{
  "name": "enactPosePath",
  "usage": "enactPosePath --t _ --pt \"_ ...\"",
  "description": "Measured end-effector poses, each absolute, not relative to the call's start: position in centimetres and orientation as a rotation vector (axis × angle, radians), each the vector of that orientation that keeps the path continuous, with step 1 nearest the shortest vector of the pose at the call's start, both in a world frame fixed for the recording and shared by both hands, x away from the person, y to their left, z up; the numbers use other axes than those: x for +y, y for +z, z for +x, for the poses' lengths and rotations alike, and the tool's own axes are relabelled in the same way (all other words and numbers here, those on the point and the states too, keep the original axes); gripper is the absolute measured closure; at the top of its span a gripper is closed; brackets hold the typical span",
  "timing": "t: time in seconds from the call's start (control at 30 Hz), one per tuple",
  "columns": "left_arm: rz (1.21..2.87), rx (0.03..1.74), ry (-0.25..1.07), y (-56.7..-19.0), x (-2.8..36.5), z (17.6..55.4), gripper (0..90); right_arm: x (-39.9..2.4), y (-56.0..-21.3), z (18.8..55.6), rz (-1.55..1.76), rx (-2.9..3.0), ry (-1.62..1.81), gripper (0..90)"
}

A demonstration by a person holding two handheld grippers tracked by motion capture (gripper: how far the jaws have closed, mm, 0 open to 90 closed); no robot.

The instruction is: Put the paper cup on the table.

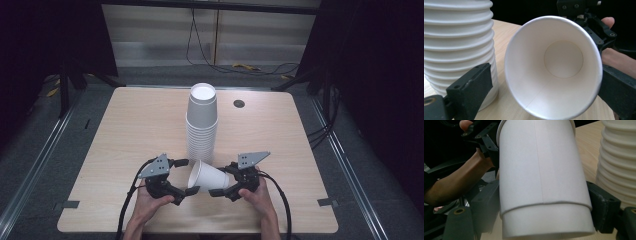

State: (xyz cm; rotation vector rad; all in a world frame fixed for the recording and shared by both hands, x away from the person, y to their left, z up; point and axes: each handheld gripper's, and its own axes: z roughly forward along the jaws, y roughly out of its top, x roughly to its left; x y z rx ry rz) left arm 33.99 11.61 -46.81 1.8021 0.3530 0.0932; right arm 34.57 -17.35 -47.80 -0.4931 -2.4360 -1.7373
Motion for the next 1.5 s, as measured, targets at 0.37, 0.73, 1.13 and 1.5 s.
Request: enactPosePath --t 0.37,0.73,1.13,1.5 --pt "1.803 0.299 0.056 -46.5 10.8 34.8 0.0 -17.2 -47.4 34.4 -0.474 -2.471 -1.730 22.2" --pt "1.788 0.250 -0.002 -46.9 10.3 34.9 0.0 -16.3 -46.9 34.3 -0.416 -2.496 -1.714 22.2" --pt "1.801 0.246 -0.014 -46.7 10.5 34.7 6.1 -16.1 -46.8 34.1 -0.393 -2.506 -1.726 22.1" --pt "1.803 0.229 0.005 -46.4 10.7 34.4 9.8 -15.9 -46.9 34.2 -0.399 -2.516 -1.737 18.7"
